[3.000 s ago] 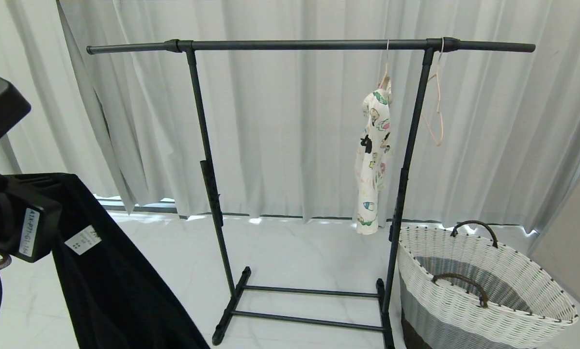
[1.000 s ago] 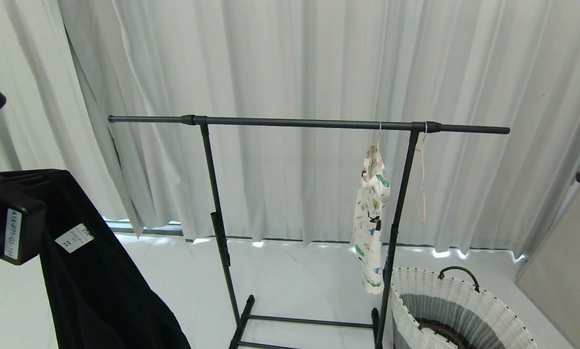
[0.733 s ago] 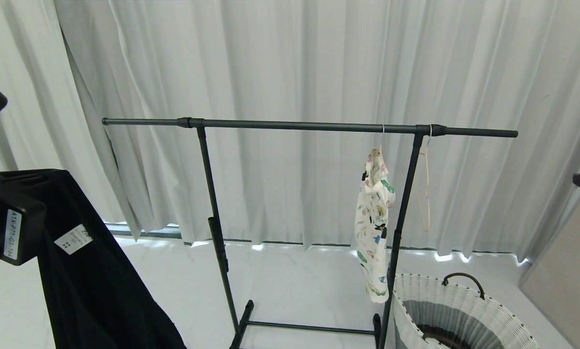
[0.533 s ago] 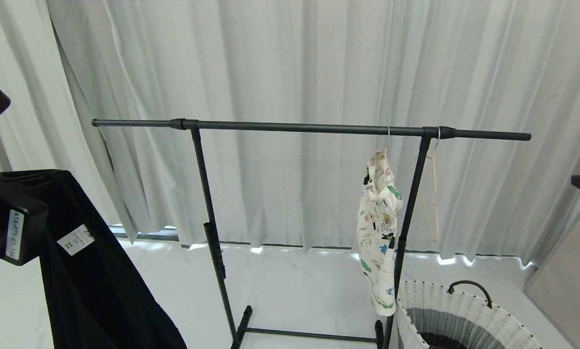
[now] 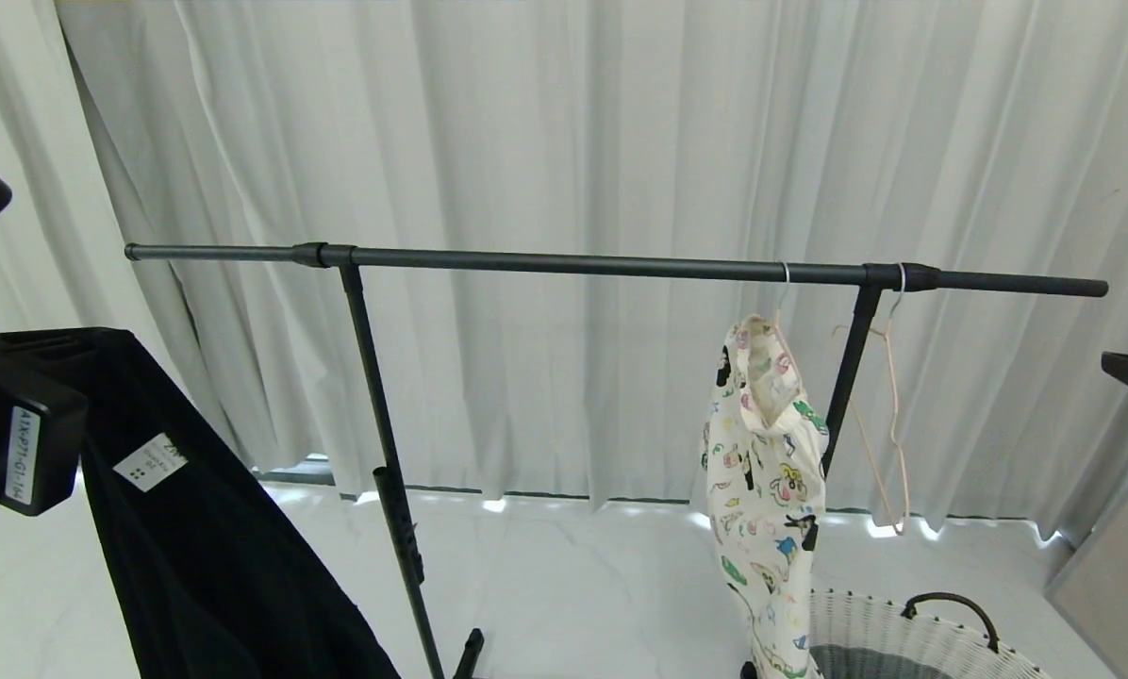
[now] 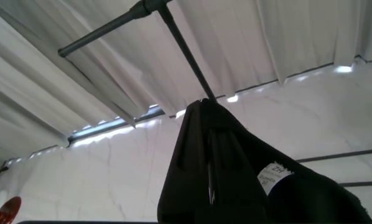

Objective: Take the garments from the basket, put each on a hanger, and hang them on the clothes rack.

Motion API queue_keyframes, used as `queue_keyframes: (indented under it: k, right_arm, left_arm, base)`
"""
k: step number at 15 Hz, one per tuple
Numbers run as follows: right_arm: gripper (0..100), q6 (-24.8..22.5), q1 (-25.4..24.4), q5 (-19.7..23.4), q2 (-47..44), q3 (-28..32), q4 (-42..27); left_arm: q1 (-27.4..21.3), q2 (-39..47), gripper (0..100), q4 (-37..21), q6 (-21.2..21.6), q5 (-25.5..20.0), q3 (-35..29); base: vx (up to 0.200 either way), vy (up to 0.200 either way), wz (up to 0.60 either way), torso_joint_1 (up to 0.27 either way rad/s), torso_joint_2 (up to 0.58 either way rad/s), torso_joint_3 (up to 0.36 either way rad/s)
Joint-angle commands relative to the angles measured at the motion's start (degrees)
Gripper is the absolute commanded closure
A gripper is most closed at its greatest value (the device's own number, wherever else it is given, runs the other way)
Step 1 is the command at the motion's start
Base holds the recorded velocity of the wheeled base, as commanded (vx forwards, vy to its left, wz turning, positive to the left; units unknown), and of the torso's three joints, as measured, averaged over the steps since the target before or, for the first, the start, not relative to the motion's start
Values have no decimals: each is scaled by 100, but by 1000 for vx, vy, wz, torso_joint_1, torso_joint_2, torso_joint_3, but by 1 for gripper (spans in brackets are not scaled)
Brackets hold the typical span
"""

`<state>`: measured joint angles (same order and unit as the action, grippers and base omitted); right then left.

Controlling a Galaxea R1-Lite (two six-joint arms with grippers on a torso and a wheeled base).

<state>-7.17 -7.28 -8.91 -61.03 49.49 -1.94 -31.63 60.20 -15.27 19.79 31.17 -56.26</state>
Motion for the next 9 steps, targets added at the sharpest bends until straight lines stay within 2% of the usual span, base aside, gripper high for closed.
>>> queue_keyframes:
  k: [1,6,8,9]
  right_arm:
    - [0,-13,-2,3,-76,-98,-8]
    - [0,40,16,-5,-806,-124,36]
    - [0,260,7,-5,-1175,-194,299]
    - [0,365,7,-14,-1324,-247,449]
  left_arm:
    - [-1,10,100,-2,-1,3,1]
    - [-185,36,100,-2,-1,3,-43]
    - [-238,36,100,-2,-10,3,-43]
    - [-238,45,100,-2,-10,3,-43]
  base:
    - [200,0,0,2,7,2]
    - [200,0,0,4,3,2]
    - [200,0,0,5,0,0]
    - [0,0,0,0,0,0]
